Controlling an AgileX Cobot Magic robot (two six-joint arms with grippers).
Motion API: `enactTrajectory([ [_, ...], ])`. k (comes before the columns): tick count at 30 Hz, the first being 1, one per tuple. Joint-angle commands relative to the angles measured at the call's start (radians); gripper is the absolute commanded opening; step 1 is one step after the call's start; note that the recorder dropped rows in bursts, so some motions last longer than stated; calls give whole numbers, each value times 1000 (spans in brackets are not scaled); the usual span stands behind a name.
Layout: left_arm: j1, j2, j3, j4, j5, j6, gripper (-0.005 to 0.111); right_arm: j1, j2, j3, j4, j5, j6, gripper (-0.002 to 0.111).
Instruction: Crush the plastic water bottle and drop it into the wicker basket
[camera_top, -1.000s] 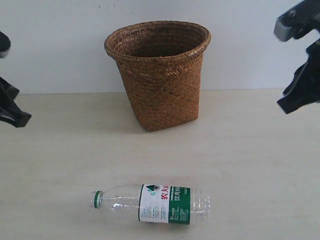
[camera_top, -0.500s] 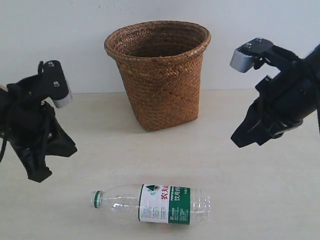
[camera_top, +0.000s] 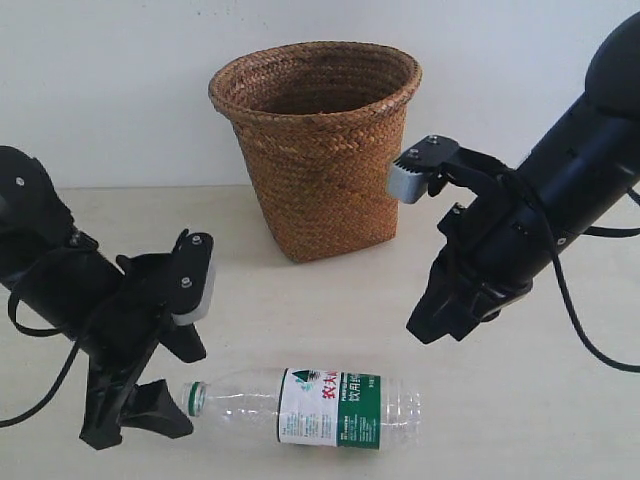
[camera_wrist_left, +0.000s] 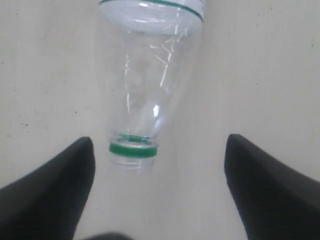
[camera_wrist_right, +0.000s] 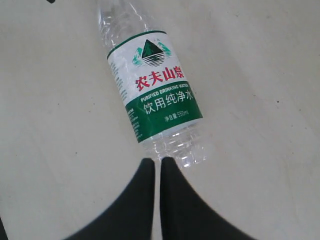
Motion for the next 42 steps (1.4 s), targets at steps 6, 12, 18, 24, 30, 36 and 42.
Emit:
enactTrajectory([
  [6, -5, 72, -4, 6, -37, 149, 66, 4, 28, -6, 9, -19, -4, 0],
  [12, -3, 115, -4, -1, -81, 191, 63, 4, 33, -6, 9, -34, -4, 0],
  [18, -3, 144, -4, -16, -99, 195, 63, 4, 33, -6, 9, -34, -4, 0],
  [24, -3, 156, -8, -121, -99, 277, 63, 4, 33, -6, 9, -52, -4, 0],
  [30, -3, 156, -8, -117, -103, 276, 50, 4, 33, -6, 9, -55, -4, 0],
  [36, -3, 156, -8, -117, -105, 276, 8, 4, 39, -5, 34, -68, 4, 0],
  [42, -3, 156, -8, -114, -123, 226, 4, 50, 107, 0, 199, -89, -25, 0],
])
